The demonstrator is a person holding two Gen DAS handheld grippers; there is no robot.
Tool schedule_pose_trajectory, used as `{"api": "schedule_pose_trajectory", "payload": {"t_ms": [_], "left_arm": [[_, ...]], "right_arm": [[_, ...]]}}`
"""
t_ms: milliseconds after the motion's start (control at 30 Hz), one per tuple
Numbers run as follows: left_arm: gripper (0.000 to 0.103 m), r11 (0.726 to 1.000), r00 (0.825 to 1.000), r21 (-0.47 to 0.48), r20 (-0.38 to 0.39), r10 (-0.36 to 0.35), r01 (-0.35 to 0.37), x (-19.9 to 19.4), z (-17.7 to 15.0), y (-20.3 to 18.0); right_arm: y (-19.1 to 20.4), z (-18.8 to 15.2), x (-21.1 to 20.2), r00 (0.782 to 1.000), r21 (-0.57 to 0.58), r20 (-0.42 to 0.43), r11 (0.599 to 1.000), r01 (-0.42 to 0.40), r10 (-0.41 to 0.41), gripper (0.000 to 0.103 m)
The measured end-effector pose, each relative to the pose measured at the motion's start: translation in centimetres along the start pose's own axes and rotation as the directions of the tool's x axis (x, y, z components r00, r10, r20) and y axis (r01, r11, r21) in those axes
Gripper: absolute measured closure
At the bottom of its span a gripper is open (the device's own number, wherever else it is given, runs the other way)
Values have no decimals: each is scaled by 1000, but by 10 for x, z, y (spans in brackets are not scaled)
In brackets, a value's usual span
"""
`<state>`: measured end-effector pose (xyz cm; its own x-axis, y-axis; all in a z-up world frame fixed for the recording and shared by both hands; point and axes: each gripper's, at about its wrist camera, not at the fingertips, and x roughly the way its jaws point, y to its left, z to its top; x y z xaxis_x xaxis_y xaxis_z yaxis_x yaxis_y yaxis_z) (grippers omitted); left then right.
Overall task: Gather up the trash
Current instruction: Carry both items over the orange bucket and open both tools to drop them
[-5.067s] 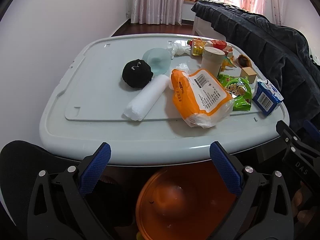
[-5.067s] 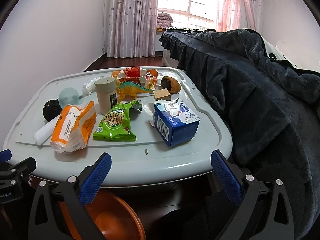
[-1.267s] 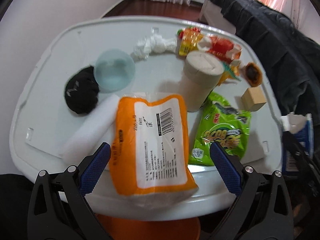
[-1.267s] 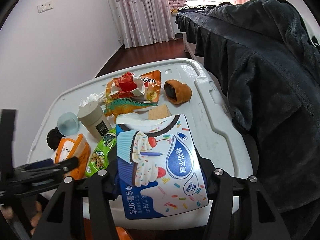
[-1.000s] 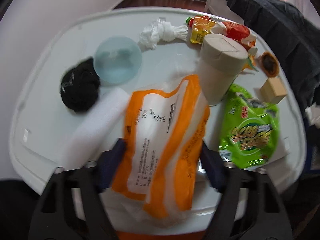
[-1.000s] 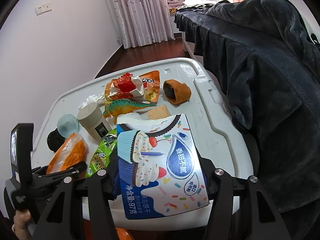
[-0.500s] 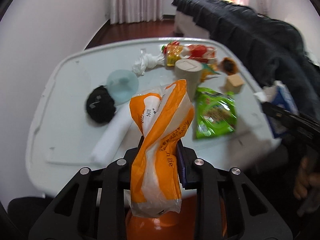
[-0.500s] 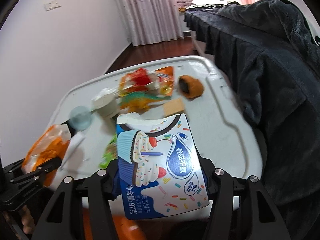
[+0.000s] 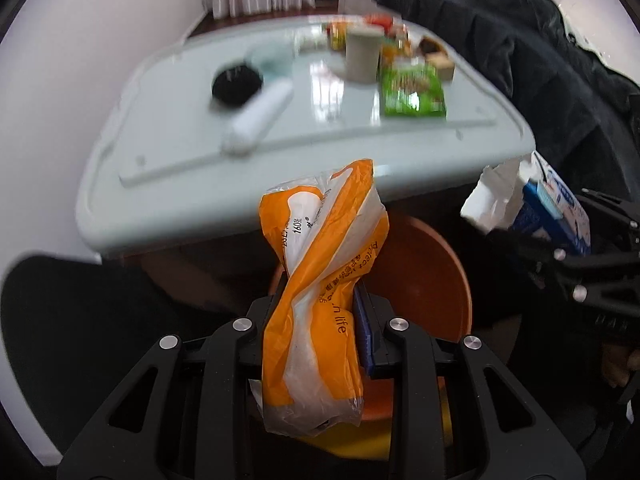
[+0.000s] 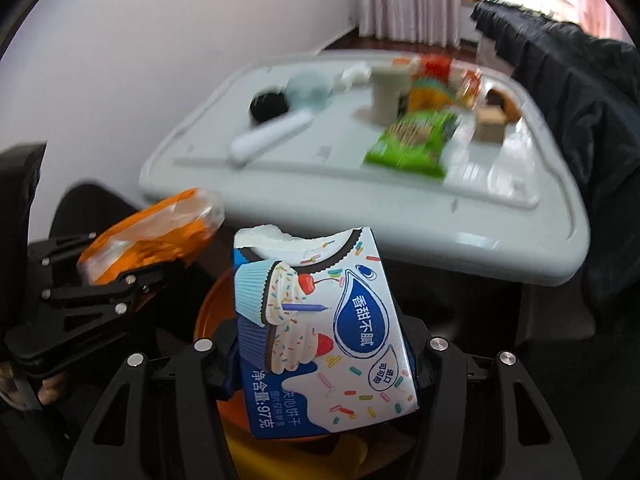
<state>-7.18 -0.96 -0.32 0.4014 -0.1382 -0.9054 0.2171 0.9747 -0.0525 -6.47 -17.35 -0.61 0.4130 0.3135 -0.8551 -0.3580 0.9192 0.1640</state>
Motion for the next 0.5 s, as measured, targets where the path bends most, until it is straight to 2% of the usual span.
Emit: {"api": "schedule_pose_trajectory", "payload": {"t_ms": [100,200,300,367,500], "left_arm": [[75,1000,1000,1,-29,-1,1,5,-3,1],[72,1000,999,3,-45,6,-6,7,-2,2],[63,1000,998,-25,-68,12,-14,13,-3,8],[52,999,997,-47,-78,2,-6,15,-4,14],[44,998,997,-62,-82,-3,-2,15,-4,15]], "right_arm": [[2,-10,16,998,16,-68,1000,-10,11,45],[6,-12,24,996,5,-88,1000,-5,5,43],[8,-13,26,995,1,-97,1000,-13,13,39],[5,-12,28,994,8,-104,1000,-20,20,38],[0,-13,28,994,31,-108,999,-32,35,37]]}}
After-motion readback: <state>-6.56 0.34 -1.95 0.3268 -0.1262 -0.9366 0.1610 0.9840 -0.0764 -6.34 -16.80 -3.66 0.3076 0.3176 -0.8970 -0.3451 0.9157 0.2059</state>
